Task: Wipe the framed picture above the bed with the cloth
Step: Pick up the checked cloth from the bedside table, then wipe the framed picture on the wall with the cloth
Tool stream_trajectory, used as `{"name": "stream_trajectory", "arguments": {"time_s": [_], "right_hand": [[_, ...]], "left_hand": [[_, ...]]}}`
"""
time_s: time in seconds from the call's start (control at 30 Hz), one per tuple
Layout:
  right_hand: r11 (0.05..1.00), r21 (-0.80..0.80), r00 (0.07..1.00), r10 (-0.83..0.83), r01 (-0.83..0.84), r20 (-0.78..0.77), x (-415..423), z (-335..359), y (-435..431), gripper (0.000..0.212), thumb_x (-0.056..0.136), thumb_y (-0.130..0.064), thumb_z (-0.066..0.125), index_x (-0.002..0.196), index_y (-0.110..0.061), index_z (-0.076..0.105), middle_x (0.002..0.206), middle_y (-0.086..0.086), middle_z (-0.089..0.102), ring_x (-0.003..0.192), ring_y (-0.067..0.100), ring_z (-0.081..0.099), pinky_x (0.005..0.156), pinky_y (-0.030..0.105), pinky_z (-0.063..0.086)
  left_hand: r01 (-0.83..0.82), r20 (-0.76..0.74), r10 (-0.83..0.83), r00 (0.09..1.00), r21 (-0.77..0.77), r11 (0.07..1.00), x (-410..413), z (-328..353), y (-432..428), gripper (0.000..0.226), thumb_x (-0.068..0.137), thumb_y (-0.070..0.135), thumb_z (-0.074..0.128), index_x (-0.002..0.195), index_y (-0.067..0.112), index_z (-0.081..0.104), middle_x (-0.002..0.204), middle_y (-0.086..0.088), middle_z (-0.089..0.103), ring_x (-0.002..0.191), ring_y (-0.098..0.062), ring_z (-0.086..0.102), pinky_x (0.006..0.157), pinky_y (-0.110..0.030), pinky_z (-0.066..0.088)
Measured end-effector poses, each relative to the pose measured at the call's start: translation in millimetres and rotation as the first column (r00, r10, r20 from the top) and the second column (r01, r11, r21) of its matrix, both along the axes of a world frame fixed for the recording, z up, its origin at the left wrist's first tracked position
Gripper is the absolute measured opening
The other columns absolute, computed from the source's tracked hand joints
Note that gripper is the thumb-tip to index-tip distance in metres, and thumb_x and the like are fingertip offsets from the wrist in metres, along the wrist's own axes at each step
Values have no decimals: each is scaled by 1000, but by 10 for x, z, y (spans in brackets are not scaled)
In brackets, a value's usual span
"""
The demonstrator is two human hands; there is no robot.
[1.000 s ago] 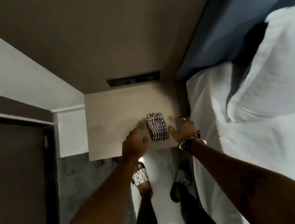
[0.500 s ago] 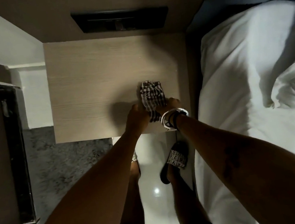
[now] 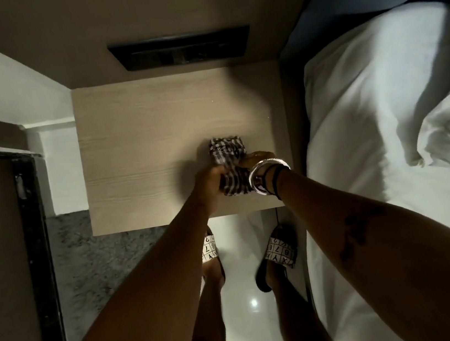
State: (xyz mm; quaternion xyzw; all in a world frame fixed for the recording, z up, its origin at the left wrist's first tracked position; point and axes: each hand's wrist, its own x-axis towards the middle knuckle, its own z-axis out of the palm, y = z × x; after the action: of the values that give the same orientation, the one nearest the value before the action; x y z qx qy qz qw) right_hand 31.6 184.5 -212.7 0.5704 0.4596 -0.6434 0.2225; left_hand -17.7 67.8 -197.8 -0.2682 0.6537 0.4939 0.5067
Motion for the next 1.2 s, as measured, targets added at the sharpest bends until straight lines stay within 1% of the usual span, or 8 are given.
{"name": "stream_trajectory", "arguments": {"time_s": [0.07, 0.2, 0.3, 0.5, 0.67, 0.87, 1.03, 1.2], "right_hand": [[1000, -25, 997, -6, 4, -77, 16, 263, 86, 34, 79, -15, 74, 108, 1, 67, 107, 17, 70, 95, 31, 68, 91, 42, 54], [957, -273, 956, -167, 98, -240, -17, 858, 97, 20, 87, -15, 64, 102, -2, 68, 90, 9, 75, 74, 21, 74, 59, 29, 58], [897, -419, 908, -286, 141, -306, -102, 1298, 114, 22, 88, -21, 58, 95, -7, 73, 83, 10, 78, 77, 24, 74, 64, 37, 61], [881, -473, 852, -261, 18, -454, -272, 2904, 354, 52, 70, -21, 72, 117, -2, 60, 107, 17, 69, 99, 32, 66, 98, 50, 43], [958, -288, 802, -162, -12, -575, -372, 4199, 580, 49, 71, -11, 67, 117, 2, 60, 109, 19, 69, 102, 33, 64, 101, 49, 40], [992, 88, 774, -16, 92, -632, -267, 5451, 899, 39, 89, -2, 54, 127, 8, 50, 122, 29, 57, 119, 47, 51, 108, 64, 29], [923, 108, 609, -152, 369, -779, 91, 6271, 1217, 16, 82, 6, 60, 94, 1, 68, 85, 19, 75, 78, 33, 72, 73, 44, 60], [706, 395, 640, -108, 588, -761, 426, 7219, 1691, 24, 80, 1, 69, 103, 6, 65, 110, 24, 66, 106, 41, 62, 101, 51, 46]], "left_hand": [[-35, 31, 33, 999, 61, 997, -69, 222, -46, 17, 87, 4, 46, 84, 4, 63, 76, -10, 65, 62, -20, 60, 55, -26, 47], [-40, 104, 18, 994, 215, 976, -244, 802, -132, 37, 86, 7, 39, 115, -1, 60, 100, -17, 65, 88, -30, 60, 85, -40, 48], [8, 116, -42, 992, 275, 961, -353, 1284, -129, 25, 85, 8, 40, 91, 3, 63, 66, -6, 70, 57, -17, 64, 65, -28, 52], [183, -10, -200, 980, 455, 872, -688, 2746, 29, 34, 86, 4, 39, 110, 1, 63, 93, -12, 74, 81, -22, 69, 89, -37, 51], [419, -231, -349, 908, 472, 776, -994, 3996, 208, 35, 86, -1, 43, 114, 2, 63, 93, -13, 75, 74, -20, 72, 72, -34, 59], [717, -527, -519, 673, 292, 633, -1138, 5321, 598, 18, 87, 1, 55, 99, 8, 66, 90, -11, 74, 68, -20, 71, 64, -32, 60], [902, -630, -672, 389, 112, 418, -1154, 6206, 861, 16, 90, 9, 56, 105, 14, 60, 105, -6, 69, 79, -19, 72, 66, -29, 54], [951, -763, -644, 60, -152, 269, -1224, 7273, 1163, 19, 89, 9, 59, 108, 14, 58, 108, -9, 71, 76, -15, 71, 63, -24, 49]]}}
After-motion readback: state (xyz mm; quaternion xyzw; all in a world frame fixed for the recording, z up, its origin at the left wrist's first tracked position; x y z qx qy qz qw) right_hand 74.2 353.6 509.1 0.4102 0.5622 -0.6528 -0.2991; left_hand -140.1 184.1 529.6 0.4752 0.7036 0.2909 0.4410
